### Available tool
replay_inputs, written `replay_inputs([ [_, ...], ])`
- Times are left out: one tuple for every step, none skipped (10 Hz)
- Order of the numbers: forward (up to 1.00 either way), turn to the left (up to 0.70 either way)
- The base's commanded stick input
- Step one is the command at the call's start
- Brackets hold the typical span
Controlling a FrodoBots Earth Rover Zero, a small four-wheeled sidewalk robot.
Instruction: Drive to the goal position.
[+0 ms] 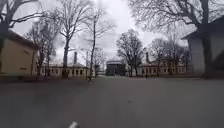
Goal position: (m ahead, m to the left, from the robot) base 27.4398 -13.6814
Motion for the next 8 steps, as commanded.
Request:
replay_inputs([
  [1.0,0.0],
  [1.0,0.0],
  [1.0,0.0],
  [1.0,0.0],
  [1.0,0.0],
  [1.0,0.0],
  [1.0,0.0],
  [1.0,0.0],
])
